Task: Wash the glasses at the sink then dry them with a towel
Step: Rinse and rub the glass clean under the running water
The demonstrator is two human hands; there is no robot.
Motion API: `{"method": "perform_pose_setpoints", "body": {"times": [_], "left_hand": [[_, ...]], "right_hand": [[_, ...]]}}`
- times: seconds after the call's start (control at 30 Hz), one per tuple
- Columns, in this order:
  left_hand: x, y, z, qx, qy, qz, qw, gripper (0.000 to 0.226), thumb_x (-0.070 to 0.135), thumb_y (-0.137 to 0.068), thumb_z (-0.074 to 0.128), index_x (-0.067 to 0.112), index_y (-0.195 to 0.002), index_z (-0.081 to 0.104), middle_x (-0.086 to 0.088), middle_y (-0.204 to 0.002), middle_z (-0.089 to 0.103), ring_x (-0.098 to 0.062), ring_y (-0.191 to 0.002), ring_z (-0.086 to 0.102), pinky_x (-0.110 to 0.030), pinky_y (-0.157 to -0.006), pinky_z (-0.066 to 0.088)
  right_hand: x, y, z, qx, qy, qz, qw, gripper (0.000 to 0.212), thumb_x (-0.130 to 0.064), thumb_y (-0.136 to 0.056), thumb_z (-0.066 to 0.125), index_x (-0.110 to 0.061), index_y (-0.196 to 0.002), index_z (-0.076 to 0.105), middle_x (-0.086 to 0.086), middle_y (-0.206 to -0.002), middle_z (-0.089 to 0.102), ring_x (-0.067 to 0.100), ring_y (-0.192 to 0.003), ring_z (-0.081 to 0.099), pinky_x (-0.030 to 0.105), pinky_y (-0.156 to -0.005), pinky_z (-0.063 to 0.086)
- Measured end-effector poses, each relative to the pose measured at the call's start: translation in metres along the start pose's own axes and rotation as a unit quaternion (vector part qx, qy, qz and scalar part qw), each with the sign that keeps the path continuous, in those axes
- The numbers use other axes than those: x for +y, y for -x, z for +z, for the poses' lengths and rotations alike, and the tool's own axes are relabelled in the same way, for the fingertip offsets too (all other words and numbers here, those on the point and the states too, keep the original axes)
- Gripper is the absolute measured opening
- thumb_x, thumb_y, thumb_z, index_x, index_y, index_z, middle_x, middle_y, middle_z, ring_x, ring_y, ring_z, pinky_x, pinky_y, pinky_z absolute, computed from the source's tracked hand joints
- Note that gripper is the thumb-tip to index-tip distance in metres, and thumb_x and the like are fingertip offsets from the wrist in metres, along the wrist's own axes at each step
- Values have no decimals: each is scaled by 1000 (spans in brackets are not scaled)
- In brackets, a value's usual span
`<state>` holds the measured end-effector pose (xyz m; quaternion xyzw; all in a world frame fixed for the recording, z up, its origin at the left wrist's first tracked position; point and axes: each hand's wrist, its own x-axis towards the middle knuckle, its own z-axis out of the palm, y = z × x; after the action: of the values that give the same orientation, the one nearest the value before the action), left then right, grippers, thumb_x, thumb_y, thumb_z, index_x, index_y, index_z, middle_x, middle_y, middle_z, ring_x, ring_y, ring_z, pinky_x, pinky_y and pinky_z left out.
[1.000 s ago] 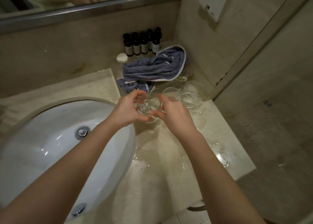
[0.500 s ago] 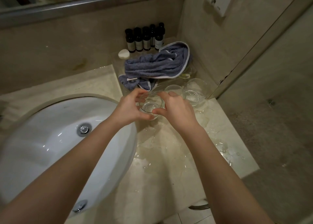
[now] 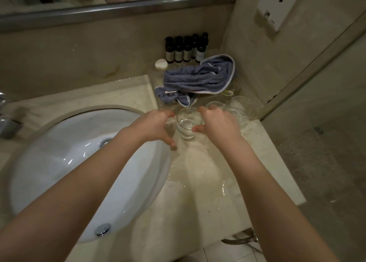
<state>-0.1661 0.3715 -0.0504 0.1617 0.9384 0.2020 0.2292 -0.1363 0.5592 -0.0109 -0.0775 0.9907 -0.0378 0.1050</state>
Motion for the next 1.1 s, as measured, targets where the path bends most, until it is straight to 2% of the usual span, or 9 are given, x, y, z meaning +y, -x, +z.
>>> {"method": "perform_pose_setpoints", "body": {"times": [0.07, 0.17, 0.23, 0.4, 0.6, 0.77, 0.9, 1.0, 1.1], "left_hand": [[-21, 14, -11, -50, -57, -33, 997, 88, 41, -61, 89, 18, -135, 49, -3, -133, 55, -24, -115, 55, -38, -94, 48], [-53, 44, -31, -88, -65, -74, 991, 82, 38, -64, 89, 22, -134, 49, 1, -131, 54, -22, -112, 54, -37, -92, 50], [-74, 69, -44, -84, -69, -94, 990, 80, 37, -66, 87, 22, -135, 48, 1, -130, 55, -20, -113, 53, -33, -90, 48], [-131, 153, -66, -56, -47, -153, 986, 80, 37, -67, 87, 18, -134, 49, 0, -129, 56, -18, -107, 53, -28, -88, 46], [-202, 272, -65, -7, -24, -224, 974, 78, 40, -66, 87, 21, -133, 52, 1, -129, 57, -19, -113, 54, -38, -94, 48], [-243, 358, -57, 20, 9, -280, 960, 76, 35, -67, 87, 17, -133, 52, 0, -127, 57, -19, -114, 53, -34, -95, 45], [-257, 391, -47, 34, 40, -307, 950, 75, 35, -61, 89, 20, -126, 54, 0, -124, 58, -17, -106, 54, -38, -92, 48], [-261, 408, -36, 26, 57, -307, 950, 78, 42, -63, 87, 23, -130, 52, 5, -125, 57, -14, -109, 55, -33, -92, 48], [-254, 417, -25, 21, 66, -297, 952, 78, 46, -66, 85, 25, -134, 51, 8, -125, 56, -12, -107, 53, -27, -86, 45]], "right_hand": [[-14, -1, -15, -12, 28, -19, 999, 58, -44, -85, 67, -14, -132, 48, 11, -122, 54, 32, -114, 54, 36, -74, 40], [-50, -8, -32, -61, 40, -72, 995, 64, -36, -84, 72, -18, -138, 44, 10, -131, 49, 31, -122, 48, 39, -87, 44], [-82, -14, -36, -81, 51, -111, 989, 65, -32, -81, 75, -19, -138, 45, 10, -134, 50, 31, -123, 48, 40, -87, 44], [-173, -13, -25, -120, 66, -193, 972, 71, -27, -80, 77, -26, -142, 42, 6, -130, 52, 27, -118, 52, 33, -77, 40], [-290, 7, 10, -174, 66, -284, 941, 69, -24, -82, 75, -26, -142, 41, 4, -130, 52, 25, -119, 52, 31, -75, 38], [-381, 38, 34, -184, 72, -368, 908, 70, -24, -82, 75, -25, -143, 40, 5, -129, 53, 27, -117, 53, 31, -76, 38], [-422, 56, 44, -183, 65, -415, 889, 71, -27, -80, 77, -26, -142, 42, 5, -125, 55, 26, -114, 54, 30, -73, 37], [-444, 70, 50, -200, 69, -440, 873, 74, -28, -79, 78, -28, -143, 41, 4, -125, 55, 25, -113, 55, 30, -74, 39], [-456, 81, 56, -232, 67, -446, 862, 77, -29, -76, 80, -30, -143, 41, 3, -128, 55, 24, -115, 55, 31, -77, 41]]}}
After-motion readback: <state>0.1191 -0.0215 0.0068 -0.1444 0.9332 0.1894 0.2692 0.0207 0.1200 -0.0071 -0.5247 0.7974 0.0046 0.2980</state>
